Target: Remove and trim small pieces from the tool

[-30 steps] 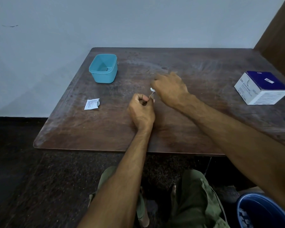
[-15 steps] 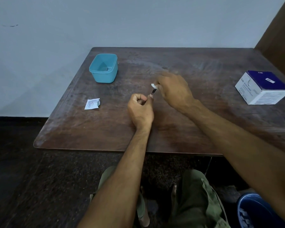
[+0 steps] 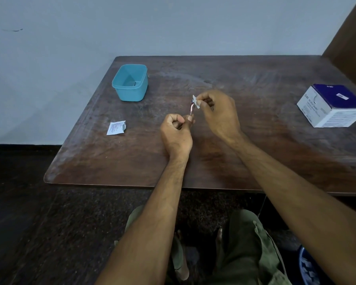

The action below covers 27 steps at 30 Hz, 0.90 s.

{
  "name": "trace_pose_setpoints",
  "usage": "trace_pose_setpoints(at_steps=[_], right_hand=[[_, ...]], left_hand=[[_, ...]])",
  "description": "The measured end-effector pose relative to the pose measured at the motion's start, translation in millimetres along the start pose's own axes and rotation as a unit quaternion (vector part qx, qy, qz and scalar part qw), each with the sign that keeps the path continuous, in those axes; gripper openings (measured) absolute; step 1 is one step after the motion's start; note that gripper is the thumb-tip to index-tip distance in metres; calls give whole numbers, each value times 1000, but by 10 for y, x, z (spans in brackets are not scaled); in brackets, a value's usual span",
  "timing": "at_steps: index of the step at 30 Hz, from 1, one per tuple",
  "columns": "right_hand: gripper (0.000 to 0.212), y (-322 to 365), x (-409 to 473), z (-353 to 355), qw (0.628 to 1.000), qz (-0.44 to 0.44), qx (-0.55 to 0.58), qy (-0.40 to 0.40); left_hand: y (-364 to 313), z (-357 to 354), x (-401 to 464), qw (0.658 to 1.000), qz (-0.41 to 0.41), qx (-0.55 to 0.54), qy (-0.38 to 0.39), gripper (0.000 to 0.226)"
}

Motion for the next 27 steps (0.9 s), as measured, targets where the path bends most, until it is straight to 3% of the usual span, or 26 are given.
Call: trace_pose_setpoints(at_steps=[3,8,12,15,17,19,22,27], right_hand=[[9,17,4,44,1000,11,-13,-11],[15,115,-69,5,977,123,-170,-30],[18,66,-7,25,980,107,-164,-36],[29,145,-64,9,966,147,-205,-51],[24,203,-94,-2,951,181,-245,-61],[11,184,-62,14,947,181,-259,-63],[15,78,20,57,965,123,-228,-44],[17,114,-48,29,950,157,-268,-37]], left_hand=[[22,-3,9,1000,-4,20,-1,30],[49,6,-2,999,-9,38,-5,32],[50,1,-4,999,-12,51,2,32],[41,3,-10,998,-14,64,0,34],[42,4,-12,997,-20,74,0,35],[37,3,-14,997,-16,75,1,35],[20,-8,-18,997,-21,77,0,33],[-31,-22,-48,993,-35,110,9,23]])
Point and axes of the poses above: each hand's wrist, its own x-axis towards the middle knuckle, its own z-axis out of the back of the hand, y = z × x, the point moved 4 cm from there along x, towards the middle knuckle, and after that the axes turned 15 degrees about -z, right-handed, at the moved point
